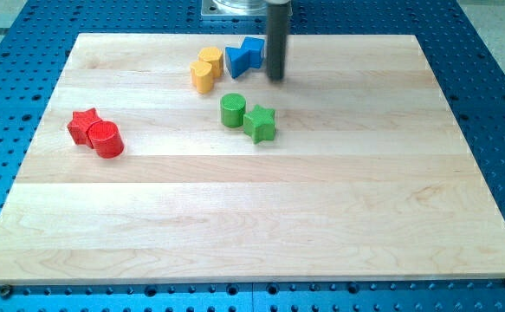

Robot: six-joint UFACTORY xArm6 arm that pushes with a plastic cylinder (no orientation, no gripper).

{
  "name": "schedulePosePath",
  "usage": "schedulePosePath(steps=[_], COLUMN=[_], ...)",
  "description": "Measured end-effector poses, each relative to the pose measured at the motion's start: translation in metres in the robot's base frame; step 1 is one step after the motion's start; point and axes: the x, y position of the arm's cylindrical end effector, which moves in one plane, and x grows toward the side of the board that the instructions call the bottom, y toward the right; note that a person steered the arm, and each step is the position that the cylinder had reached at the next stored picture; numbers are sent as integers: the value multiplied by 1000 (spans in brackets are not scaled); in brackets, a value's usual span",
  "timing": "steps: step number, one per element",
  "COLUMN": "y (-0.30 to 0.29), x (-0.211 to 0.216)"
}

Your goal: Place the cube at the top left of the board

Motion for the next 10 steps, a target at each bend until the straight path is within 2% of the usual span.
schedulePosePath(steps=[1,2,3,4,5,6,7,9,10], y=[-55,-120,-91,-148,-245,-182,-169,-251,-254], x=[-23,-27,-43,-62,-51,-51,-28,-20,-32])
